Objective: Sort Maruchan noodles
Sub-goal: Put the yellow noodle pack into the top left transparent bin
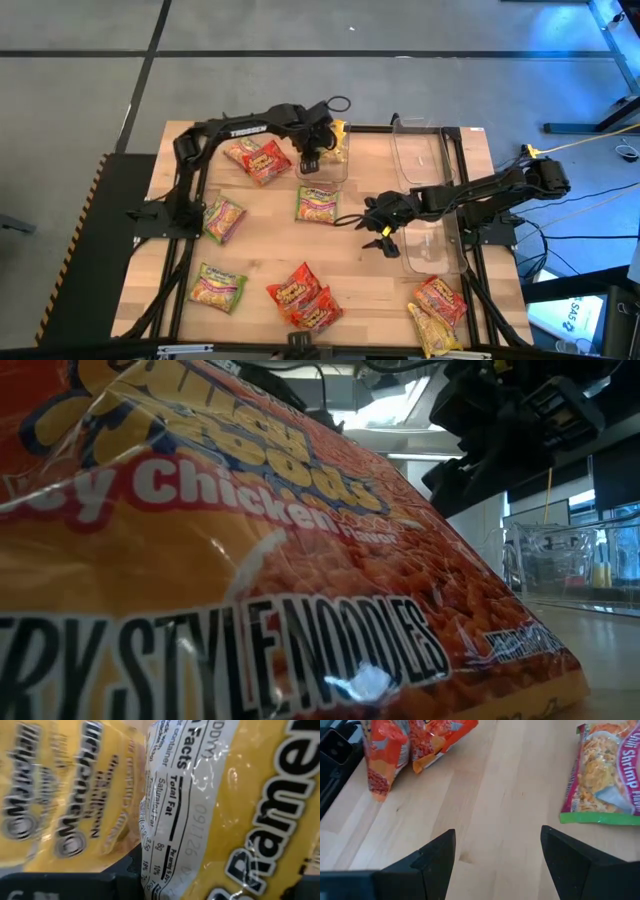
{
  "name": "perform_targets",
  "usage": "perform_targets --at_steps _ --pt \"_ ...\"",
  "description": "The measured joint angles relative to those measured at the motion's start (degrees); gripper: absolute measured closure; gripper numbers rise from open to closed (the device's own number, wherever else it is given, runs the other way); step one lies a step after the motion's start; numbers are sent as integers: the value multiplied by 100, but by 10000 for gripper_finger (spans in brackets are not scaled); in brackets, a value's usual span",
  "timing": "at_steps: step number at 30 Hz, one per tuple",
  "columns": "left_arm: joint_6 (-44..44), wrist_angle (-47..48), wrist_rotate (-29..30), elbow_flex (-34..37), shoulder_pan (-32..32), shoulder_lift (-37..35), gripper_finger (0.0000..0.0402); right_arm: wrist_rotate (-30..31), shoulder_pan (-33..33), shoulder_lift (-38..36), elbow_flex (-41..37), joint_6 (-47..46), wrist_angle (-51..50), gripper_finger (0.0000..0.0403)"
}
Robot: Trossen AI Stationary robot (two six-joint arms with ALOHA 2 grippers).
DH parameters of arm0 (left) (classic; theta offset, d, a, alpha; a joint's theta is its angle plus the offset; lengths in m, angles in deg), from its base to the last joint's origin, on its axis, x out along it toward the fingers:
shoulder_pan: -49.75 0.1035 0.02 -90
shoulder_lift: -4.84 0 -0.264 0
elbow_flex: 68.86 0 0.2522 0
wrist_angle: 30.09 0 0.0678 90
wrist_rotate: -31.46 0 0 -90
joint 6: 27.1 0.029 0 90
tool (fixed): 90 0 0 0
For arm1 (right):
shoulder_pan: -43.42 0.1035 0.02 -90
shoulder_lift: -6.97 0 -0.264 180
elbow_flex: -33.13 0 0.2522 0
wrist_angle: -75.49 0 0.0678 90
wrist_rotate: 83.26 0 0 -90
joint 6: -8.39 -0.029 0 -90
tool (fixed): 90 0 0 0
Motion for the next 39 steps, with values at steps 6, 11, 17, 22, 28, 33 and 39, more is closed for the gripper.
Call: perform_targets --at_steps 6,11,17,22,28,33,39 --pt "141 -81 -30 -9 -4 343 278 33 0 0 0 14 17 144" --pt "144 -107 -36 -6 -4 591 264 34 0 0 0 16 12 144" --pt "256 -127 -109 -4 -8 737 233 41 0 0 0 16 -7 144" --pt "253 30 -33 -75 -42 619 225 43 -2 0 0 18 -10 144" --pt "193 342 509 -630 -85 566 224 47 -4 0 0 8 -6 144" --pt "132 256 933 -799 -89 561 223 45 -2 0 -2 -8 -7 144" --pt "-219 868 1268 -1214 -271 561 223 205 -4 0 -2 -20 105 144"
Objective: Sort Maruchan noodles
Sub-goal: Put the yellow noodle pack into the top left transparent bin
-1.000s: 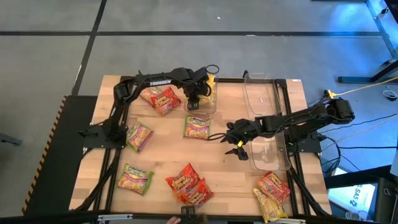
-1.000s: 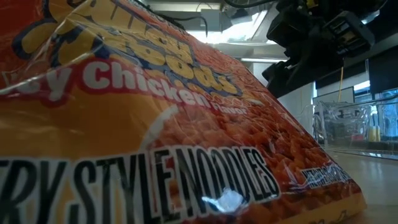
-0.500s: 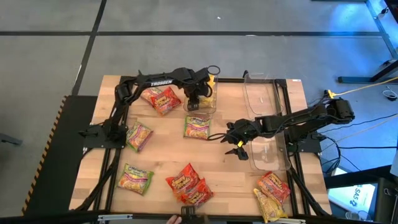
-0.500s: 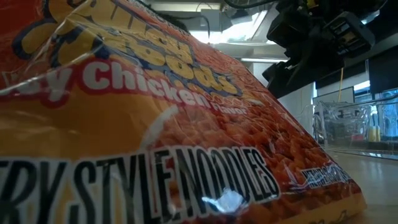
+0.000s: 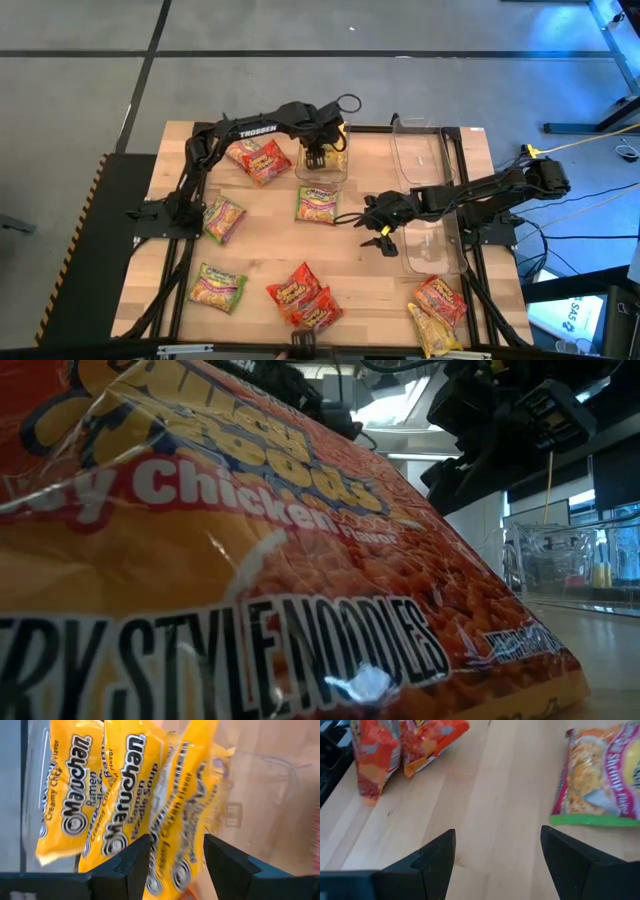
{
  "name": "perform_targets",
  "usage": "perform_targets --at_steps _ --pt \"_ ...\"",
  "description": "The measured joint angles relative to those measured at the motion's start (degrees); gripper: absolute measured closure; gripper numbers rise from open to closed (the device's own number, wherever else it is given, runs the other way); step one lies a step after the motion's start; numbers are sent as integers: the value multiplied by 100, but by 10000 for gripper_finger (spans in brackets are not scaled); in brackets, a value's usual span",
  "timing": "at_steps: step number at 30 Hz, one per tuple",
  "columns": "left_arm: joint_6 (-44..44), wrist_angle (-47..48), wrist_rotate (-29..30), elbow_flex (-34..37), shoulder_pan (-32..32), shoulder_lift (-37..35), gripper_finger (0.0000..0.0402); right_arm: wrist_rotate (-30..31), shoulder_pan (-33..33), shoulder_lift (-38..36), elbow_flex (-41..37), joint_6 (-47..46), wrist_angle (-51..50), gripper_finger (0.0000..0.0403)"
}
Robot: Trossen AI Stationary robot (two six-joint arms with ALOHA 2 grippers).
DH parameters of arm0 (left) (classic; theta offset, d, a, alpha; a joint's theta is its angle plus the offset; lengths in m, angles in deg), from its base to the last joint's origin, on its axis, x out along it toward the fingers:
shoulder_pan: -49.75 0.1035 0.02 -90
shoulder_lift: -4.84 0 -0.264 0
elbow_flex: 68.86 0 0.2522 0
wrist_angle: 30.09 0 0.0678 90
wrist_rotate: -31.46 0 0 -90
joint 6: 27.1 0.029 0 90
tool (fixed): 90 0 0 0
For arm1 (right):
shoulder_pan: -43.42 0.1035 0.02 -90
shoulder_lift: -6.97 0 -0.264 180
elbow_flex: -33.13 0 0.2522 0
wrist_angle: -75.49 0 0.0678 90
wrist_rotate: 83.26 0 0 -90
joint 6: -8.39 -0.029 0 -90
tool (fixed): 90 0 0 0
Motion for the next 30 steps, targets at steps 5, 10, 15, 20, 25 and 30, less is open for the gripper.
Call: perform_targets --at_steps 5,10,15,20,25,30 --pt "-582 861 136 -731 -369 -60 227 67 0 0 0 -4 168 144" --pt "-1077 1704 409 -1669 -1167 -230 227 171 0 0 0 -4 213 144" --pt "-1400 1757 459 -1746 -2044 -599 227 170 0 2 -2 -17 325 144" --pt "-1764 1335 1031 -1142 -2983 -919 227 166 6 2 50 -185 382 144" --pt "-1904 -181 1379 427 -3776 -1504 227 339 329 -35 257 -326 -68 144" --pt "-1934 -2714 1410 2396 -4334 -2335 227 1013 1023 -69 650 -540 -862 144"
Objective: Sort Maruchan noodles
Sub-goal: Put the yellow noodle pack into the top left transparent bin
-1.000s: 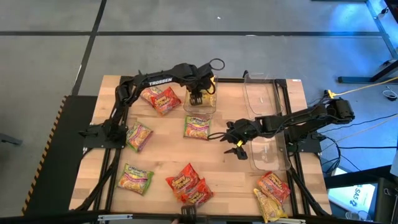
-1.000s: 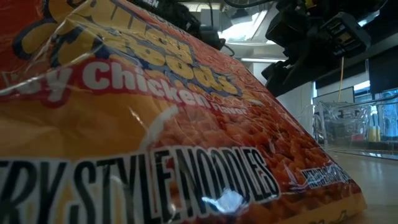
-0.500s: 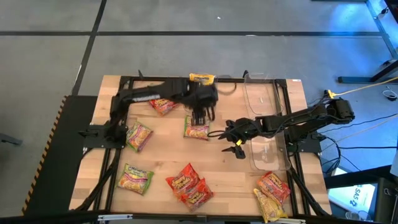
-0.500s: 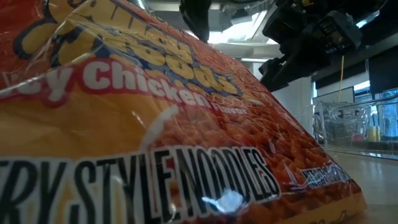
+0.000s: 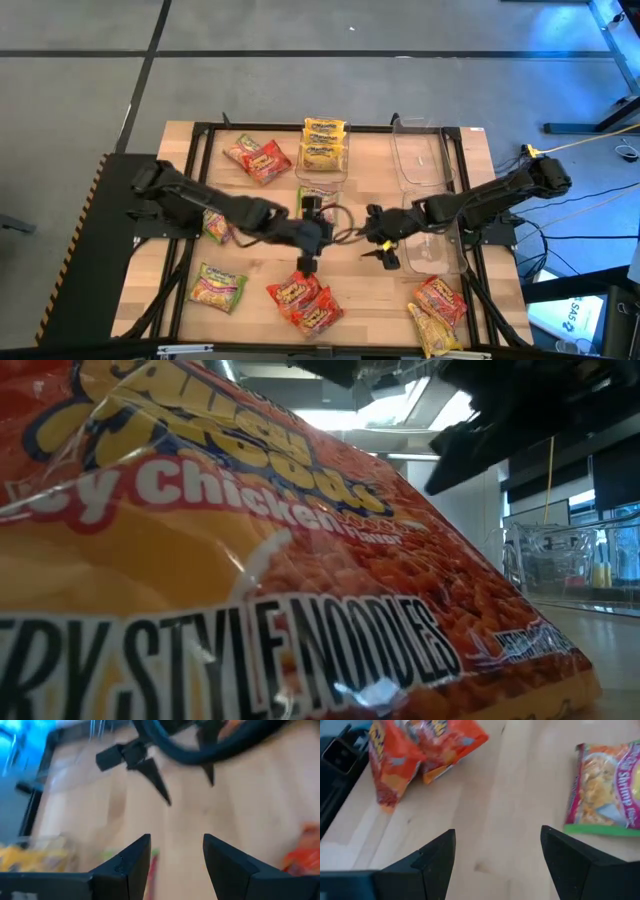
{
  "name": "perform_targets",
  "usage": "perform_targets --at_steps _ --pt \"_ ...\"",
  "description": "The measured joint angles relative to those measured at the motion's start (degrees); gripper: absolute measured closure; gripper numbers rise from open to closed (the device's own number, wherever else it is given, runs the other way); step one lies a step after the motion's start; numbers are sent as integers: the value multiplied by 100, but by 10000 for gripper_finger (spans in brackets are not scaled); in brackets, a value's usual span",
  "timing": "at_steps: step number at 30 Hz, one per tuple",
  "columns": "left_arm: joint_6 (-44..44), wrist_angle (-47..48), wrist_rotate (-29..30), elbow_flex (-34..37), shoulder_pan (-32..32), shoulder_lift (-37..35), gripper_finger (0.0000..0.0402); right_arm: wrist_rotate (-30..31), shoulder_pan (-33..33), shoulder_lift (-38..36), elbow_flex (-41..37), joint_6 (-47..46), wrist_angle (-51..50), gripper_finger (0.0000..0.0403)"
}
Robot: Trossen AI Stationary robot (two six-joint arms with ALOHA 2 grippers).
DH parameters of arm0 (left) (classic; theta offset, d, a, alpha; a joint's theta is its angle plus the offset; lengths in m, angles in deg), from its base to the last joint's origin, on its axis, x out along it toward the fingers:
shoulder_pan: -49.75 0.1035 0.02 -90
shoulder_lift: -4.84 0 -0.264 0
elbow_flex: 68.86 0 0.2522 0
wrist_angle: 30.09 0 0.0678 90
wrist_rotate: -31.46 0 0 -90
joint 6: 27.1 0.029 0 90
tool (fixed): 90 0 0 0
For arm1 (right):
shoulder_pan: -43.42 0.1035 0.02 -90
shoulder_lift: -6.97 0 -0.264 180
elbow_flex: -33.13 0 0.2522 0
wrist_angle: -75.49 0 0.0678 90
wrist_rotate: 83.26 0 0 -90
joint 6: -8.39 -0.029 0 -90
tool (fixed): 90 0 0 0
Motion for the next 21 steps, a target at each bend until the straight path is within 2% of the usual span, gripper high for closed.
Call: perform_targets --at_steps 4,9,16,21 --pt "22 -1906 11 1280 -236 -494 227 173 390 1 303 -618 -609 144" --pt "14 -3144 -92 2164 -399 -656 227 280 1056 1 533 -1826 -1011 144" --pt "-251 -3613 -152 2291 -506 -668 227 523 2382 6 773 -3792 -1448 144" --pt "-300 -4023 -279 2291 -500 -668 227 557 3497 133 808 -5422 -1193 154"
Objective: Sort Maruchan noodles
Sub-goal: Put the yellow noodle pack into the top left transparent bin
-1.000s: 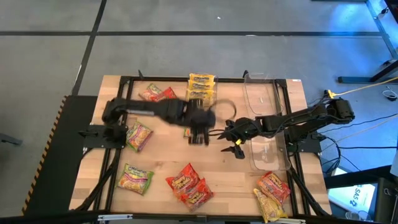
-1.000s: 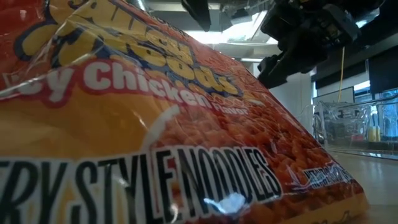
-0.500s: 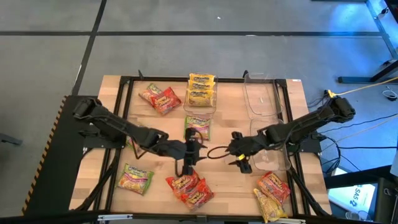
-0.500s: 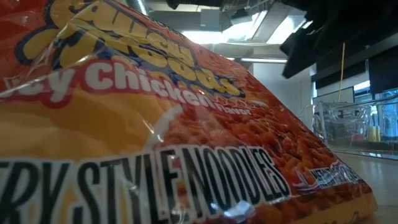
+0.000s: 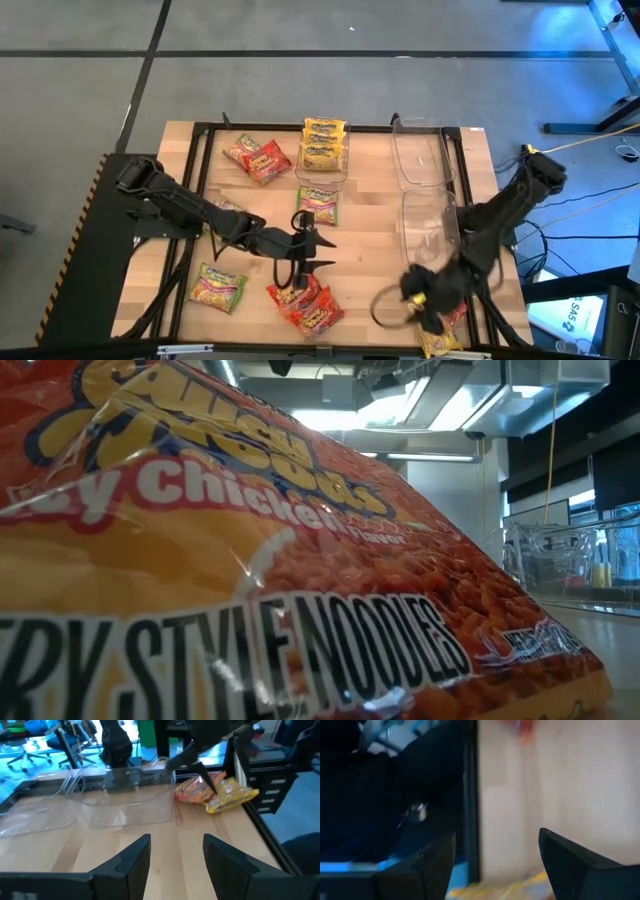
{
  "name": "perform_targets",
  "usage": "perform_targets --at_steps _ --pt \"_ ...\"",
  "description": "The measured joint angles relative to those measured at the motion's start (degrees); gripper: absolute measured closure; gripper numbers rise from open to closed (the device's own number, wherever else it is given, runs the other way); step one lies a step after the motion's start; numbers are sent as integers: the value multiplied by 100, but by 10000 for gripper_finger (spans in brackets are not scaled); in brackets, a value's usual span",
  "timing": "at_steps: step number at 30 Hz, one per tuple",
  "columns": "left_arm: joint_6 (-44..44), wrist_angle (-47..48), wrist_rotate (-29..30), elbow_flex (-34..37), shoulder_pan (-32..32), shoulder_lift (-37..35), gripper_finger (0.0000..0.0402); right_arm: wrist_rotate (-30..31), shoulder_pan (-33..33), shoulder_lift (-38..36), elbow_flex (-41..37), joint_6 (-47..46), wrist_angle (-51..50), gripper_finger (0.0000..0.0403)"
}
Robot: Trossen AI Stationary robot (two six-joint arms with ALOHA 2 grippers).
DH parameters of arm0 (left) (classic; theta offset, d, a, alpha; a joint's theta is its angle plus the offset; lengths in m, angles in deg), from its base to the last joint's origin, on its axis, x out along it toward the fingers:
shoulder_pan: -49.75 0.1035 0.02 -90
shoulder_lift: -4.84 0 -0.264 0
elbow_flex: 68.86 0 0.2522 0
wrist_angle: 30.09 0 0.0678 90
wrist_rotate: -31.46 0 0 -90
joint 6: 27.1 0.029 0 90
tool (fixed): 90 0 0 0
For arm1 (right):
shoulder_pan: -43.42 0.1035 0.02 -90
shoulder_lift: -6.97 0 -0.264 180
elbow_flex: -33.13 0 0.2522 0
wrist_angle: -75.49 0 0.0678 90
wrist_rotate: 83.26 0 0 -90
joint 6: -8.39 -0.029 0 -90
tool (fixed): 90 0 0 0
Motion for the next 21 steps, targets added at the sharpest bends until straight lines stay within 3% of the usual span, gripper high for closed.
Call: perform_targets --at_steps 4,10,16,21 --pt "-55 -37 -15 5 -49 70 227 -97 764 422 -2 -1335 248 193" --pt "-150 -48 -29 7 -146 144 227 -448 1318 951 -2 -2393 549 281" --pt "-149 -60 -32 4 -268 140 227 -518 1346 1277 -7 -2051 464 361" --pt "-121 -79 5 4 -285 140 227 -16 1050 1476 -11 -1036 526 397"
